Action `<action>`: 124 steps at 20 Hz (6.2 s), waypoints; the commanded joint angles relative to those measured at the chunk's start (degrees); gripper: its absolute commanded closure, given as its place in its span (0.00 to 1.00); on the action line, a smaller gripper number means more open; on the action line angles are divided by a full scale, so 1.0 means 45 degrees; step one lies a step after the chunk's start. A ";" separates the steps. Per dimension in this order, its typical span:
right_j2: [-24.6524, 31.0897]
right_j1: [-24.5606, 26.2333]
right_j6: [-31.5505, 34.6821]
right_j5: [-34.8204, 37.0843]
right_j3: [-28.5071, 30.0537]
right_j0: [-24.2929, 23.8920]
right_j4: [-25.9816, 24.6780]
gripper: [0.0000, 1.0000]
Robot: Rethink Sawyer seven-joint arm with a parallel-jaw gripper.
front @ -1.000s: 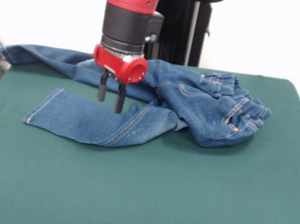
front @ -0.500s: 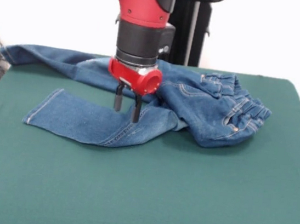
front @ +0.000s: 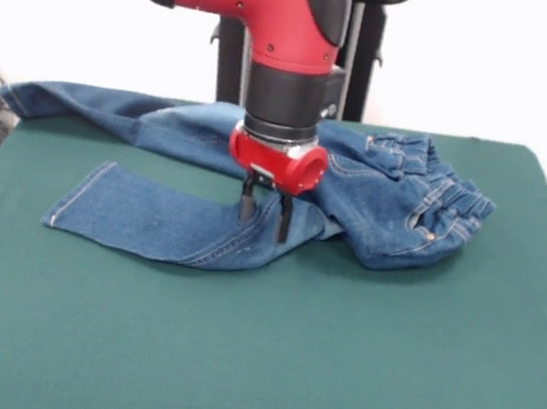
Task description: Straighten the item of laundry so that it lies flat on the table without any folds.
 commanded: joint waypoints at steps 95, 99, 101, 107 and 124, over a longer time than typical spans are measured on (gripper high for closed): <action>-0.4306 0.3860 0.1787 -0.7945 0.5236 1.0163 1.8577 0.00; -0.4469 0.2023 0.1222 -0.6860 0.5811 0.8883 1.6304 0.00; -0.5196 0.1146 0.0247 -0.5965 0.5808 0.8755 1.5878 0.00; -0.7289 0.0538 -0.1086 -0.5355 0.4678 0.8337 1.4279 0.00; -0.7935 0.2590 0.0260 -0.7023 0.2461 0.6822 1.1007 0.00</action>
